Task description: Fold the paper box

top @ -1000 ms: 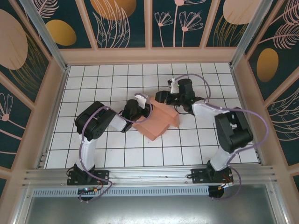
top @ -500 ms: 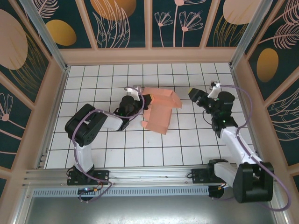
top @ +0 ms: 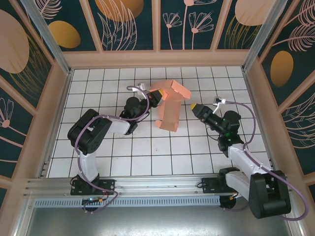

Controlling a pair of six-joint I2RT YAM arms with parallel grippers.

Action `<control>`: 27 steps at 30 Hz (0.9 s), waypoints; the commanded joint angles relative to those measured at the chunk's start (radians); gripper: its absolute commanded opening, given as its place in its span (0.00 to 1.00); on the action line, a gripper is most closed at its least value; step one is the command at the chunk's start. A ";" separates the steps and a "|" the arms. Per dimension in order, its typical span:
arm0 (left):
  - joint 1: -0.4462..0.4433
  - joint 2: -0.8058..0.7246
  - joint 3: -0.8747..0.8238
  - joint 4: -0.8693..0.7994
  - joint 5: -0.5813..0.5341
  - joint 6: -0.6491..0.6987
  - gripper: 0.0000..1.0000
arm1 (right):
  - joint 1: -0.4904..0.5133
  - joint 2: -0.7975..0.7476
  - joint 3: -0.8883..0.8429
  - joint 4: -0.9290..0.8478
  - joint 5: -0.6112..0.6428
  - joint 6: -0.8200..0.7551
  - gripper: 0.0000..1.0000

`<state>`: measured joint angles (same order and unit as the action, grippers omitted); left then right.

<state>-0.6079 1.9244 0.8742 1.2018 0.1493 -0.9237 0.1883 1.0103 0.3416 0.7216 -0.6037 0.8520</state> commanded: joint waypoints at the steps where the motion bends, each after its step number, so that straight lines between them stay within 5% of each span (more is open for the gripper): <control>1: 0.004 0.018 0.019 0.056 0.016 -0.026 0.00 | 0.048 0.019 0.037 0.097 -0.002 0.011 0.58; 20: 0.005 0.024 0.002 0.061 0.022 0.031 0.00 | 0.120 0.099 0.138 0.153 -0.003 0.051 0.62; 27: 0.004 0.022 0.000 0.058 0.025 0.038 0.00 | 0.139 0.149 0.183 0.081 0.018 0.037 0.49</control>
<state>-0.6071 1.9308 0.8742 1.2160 0.1524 -0.9173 0.3153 1.1465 0.4801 0.8146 -0.6018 0.8986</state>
